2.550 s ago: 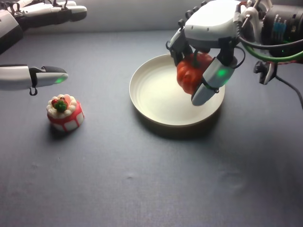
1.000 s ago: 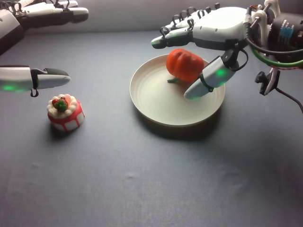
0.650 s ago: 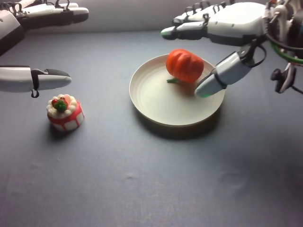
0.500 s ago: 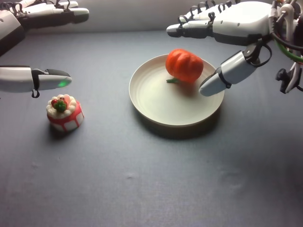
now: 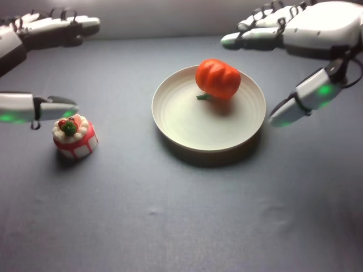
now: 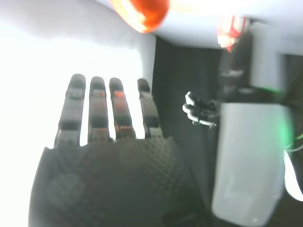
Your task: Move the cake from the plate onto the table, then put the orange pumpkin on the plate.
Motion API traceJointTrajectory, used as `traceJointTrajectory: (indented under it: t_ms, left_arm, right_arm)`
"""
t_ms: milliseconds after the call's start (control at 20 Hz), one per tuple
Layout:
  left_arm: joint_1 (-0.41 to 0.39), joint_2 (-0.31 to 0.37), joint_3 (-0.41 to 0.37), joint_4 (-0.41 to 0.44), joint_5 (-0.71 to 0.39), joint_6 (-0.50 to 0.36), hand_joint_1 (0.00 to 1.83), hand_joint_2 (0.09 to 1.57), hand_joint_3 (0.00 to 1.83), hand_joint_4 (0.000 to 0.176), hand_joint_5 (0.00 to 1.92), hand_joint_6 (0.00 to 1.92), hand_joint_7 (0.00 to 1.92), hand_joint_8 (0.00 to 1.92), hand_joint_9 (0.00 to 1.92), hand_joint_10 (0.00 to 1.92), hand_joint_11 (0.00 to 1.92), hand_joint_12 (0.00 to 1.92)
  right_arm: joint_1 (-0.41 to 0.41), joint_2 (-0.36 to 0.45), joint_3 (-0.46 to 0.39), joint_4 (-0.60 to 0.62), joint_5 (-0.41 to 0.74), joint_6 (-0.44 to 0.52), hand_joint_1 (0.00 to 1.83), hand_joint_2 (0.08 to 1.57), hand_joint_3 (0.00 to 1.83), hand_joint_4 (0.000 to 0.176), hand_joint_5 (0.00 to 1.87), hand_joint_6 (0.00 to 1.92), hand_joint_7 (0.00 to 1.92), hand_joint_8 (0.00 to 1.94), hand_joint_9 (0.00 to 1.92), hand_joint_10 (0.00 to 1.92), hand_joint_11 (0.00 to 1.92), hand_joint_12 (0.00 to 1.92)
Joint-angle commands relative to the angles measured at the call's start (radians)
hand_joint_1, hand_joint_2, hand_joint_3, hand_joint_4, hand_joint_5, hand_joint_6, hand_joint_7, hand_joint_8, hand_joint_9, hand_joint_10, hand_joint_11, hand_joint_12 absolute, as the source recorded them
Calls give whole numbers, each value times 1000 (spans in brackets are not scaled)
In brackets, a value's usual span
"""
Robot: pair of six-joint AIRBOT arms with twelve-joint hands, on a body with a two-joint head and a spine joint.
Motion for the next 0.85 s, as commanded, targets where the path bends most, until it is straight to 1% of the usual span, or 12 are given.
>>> traceJointTrajectory:
  t_ms: [0,50,150,200,250,350,500,550,600,650,750,800]
  left_arm:
    - [5,19,-2,-78,-125,-4,1012,1034,2,94,348,22,286,16,448,15,0,1124]
    - [19,26,-7,-93,-131,-4,1022,1030,0,91,339,9,304,12,471,19,0,1156]
    - [52,38,-16,-119,-144,-4,998,1028,0,92,216,0,274,1,479,17,0,1160]
    - [77,49,-25,-139,-156,-4,989,1027,0,80,168,0,247,0,474,14,0,1156]
    - [96,59,-32,-156,-162,-4,977,1027,0,76,151,0,244,1,473,12,0,1160]
    - [121,65,-37,-181,-173,-4,1001,1030,0,68,166,2,234,1,443,4,0,1006]
    - [155,72,-45,-211,-183,-4,966,1029,0,76,138,0,233,2,467,10,0,1088]
    - [173,74,-48,-227,-194,-4,944,1040,4,72,106,0,212,0,466,8,0,1092]
    - [199,76,-50,-249,-210,-4,931,1047,6,70,114,5,215,2,464,6,0,1099]
    - [224,78,-53,-271,-226,-4,907,1053,5,67,101,1,176,0,444,1,0,1124]
    - [290,78,-58,-326,-265,-4,913,1052,1,64,121,4,203,6,418,0,0,1083]
    - [313,79,-60,-348,-278,-4,946,1030,0,64,126,3,202,3,448,11,0,1130]
  right_arm:
    - [8,24,-28,29,87,-5,762,886,21,128,62,10,0,0,0,0,2,1]
    - [8,47,-45,29,86,-6,774,886,20,106,72,12,0,0,0,0,0,0]
    - [8,94,-75,29,86,-11,801,913,28,98,103,18,10,3,0,0,0,0]
    - [8,127,-100,29,74,-20,779,936,35,86,78,6,1,0,0,0,0,0]
    - [10,154,-120,38,61,-43,765,939,32,99,62,0,0,0,0,0,0,0]
    - [10,214,-152,120,50,-142,802,886,2,98,100,15,16,6,6,2,0,0]
    - [8,288,-192,175,26,-193,819,962,24,105,89,6,13,4,16,6,60,28]
    - [8,300,-197,175,16,-193,786,945,2,72,121,5,54,5,54,10,11,294]
    - [8,308,-199,175,7,-193,776,944,0,49,121,2,39,0,50,5,1,347]
    - [8,314,-200,179,2,-193,746,971,3,42,106,0,24,1,18,2,0,279]
    - [-1,337,-217,317,2,-328,771,974,0,81,112,0,41,1,0,0,0,47]
    - [-6,348,-226,364,2,-377,787,947,0,75,124,5,55,5,13,5,0,29]
